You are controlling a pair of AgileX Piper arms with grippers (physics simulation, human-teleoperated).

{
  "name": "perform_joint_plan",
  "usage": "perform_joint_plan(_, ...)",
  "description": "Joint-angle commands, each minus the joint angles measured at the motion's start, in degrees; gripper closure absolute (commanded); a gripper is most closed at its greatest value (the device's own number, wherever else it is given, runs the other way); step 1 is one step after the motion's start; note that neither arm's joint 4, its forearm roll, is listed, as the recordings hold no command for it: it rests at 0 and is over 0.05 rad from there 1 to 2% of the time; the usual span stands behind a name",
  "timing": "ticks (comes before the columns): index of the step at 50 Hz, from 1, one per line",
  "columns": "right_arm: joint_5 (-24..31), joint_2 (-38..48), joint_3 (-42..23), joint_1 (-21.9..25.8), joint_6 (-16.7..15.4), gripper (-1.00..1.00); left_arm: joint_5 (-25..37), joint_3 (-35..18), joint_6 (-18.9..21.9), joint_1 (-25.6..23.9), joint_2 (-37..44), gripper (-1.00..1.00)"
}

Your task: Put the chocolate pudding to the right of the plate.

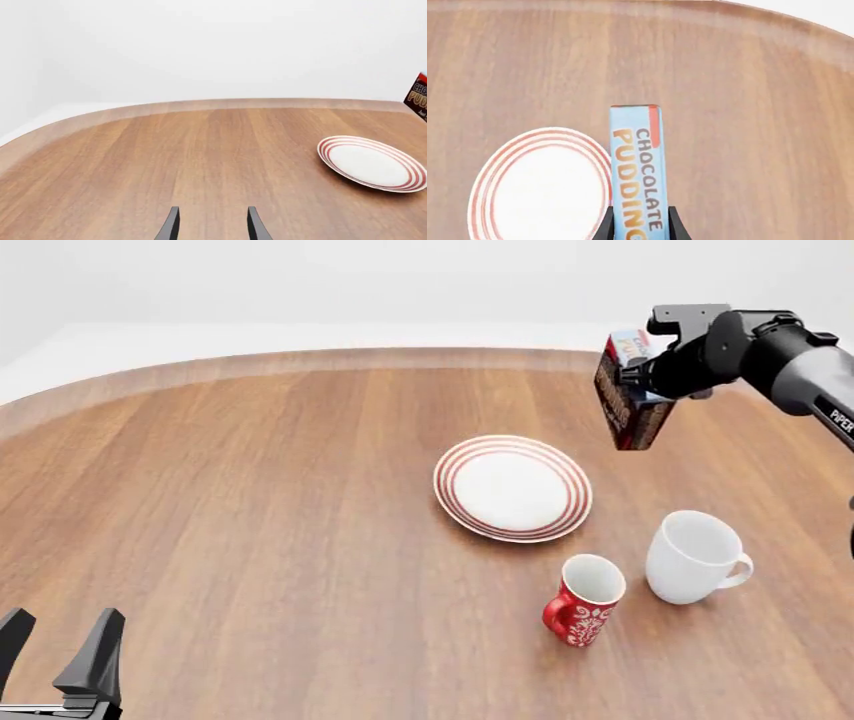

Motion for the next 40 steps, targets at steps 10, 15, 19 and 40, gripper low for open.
perform_joint_plan(10, 3.23, 2.75, -2.43, -3.63, 0.76, 1.00, 0.00, 0.00, 0.00, 0.00, 0.00, -1.00)
perform_joint_plan(15, 4.02, 3.28, -2.87, -3.67, 0.45, 1.00, 0.00, 0.00, 0.00, 0.00, 0.00, -1.00)
perform_joint_plan(19, 4.99, 3.95, -3.46, -3.76, 0.64, 1.00, 0.00, 0.00, 0.00, 0.00, 0.00, -1.00)
perform_joint_plan(40, 7.53, 5.70, -4.86, -3.87, 1.95, 1.00, 0.00, 0.00, 0.00, 0.00, 0.00, -1.00)
